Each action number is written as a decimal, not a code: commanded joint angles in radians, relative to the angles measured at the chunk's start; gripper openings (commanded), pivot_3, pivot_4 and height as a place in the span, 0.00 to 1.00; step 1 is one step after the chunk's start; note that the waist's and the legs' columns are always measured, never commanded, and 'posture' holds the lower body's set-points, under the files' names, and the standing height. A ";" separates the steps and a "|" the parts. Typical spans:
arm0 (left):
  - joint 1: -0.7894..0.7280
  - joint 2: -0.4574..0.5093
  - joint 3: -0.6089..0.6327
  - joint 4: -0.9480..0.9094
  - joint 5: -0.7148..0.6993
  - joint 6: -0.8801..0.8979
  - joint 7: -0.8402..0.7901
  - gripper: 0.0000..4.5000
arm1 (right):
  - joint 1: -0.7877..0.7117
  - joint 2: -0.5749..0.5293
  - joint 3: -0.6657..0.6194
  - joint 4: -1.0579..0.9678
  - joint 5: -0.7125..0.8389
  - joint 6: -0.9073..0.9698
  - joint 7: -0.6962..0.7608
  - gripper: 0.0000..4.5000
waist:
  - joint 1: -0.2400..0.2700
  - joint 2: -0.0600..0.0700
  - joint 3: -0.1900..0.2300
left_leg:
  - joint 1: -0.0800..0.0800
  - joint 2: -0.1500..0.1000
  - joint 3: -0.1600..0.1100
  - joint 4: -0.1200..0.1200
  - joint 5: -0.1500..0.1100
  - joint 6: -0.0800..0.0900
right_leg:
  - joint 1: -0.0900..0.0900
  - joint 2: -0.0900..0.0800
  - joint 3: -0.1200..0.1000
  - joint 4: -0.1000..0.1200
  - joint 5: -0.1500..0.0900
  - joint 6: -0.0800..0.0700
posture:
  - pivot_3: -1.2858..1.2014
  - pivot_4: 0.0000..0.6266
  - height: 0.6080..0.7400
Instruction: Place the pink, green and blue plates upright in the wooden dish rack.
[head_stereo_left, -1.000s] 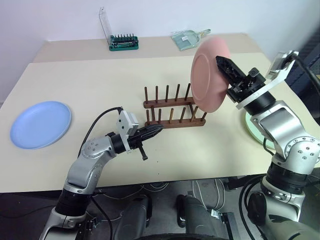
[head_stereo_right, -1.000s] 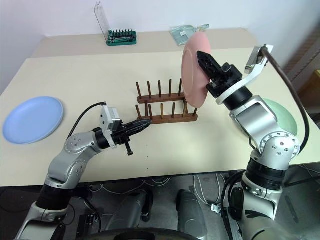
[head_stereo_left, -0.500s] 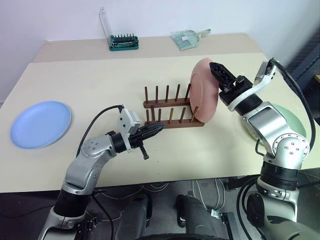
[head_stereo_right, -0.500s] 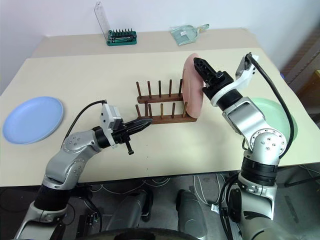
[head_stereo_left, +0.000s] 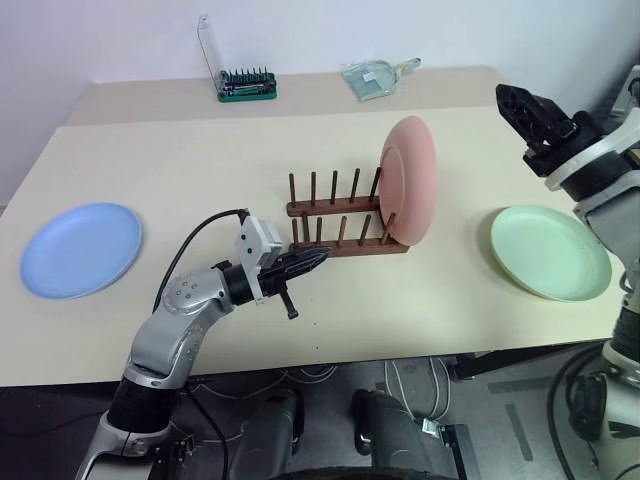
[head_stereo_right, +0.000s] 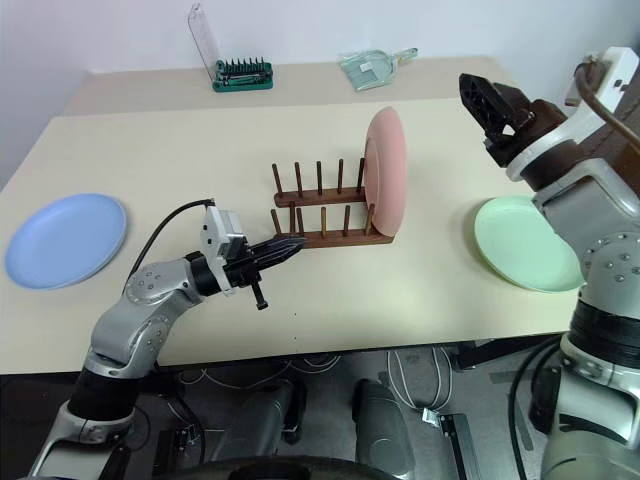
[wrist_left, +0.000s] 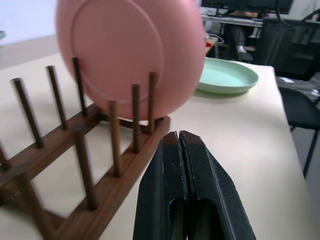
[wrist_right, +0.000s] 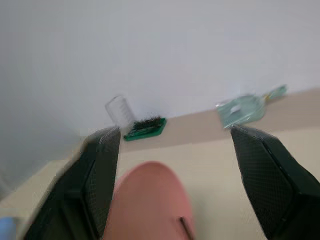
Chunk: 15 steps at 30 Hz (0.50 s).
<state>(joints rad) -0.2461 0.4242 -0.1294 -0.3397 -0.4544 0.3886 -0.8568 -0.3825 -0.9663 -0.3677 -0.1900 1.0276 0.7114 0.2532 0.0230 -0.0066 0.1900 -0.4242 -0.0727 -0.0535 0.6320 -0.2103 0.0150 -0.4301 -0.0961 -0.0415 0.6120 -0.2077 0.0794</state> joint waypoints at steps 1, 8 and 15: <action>0.008 0.026 -0.027 -0.034 -0.055 0.046 -0.065 0.00 | 0.194 -0.185 0.043 -0.009 -0.265 -0.039 0.194 0.79 | 0.008 0.000 0.000 | 0.000 0.000 0.001 0.000 -0.001 0.001 | 0.000 -0.001 0.000 -0.001 0.000 0.000 | 0.52 0.24 1.00; -0.001 0.026 -0.065 0.018 -0.045 0.023 -0.132 0.00 | 0.352 -0.172 0.163 0.000 -0.497 -0.031 0.213 0.79 | -0.013 0.000 0.000 | 0.001 0.001 0.005 0.003 -0.002 0.002 | 0.001 -0.002 0.002 -0.001 -0.001 0.003 | 0.52 0.24 1.00; 0.025 0.021 -0.062 0.082 -0.020 -0.050 -0.164 0.00 | 0.341 -0.083 0.202 0.049 -0.595 -0.036 0.239 0.79 | -0.008 0.000 0.000 | 0.001 0.002 0.004 0.001 -0.002 0.002 | 0.000 -0.002 0.002 -0.001 -0.001 0.002 | 0.52 0.24 1.00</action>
<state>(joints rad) -0.2293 0.4483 -0.1970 -0.2522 -0.4779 0.3731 -1.0071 -0.0226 -1.0506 -0.1574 -0.1561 0.4707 0.6900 0.4883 0.0147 -0.0064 0.1900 -0.4236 -0.0712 -0.0495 0.6337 -0.2121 0.0170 -0.4296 -0.0981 -0.0395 0.6110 -0.2083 0.0812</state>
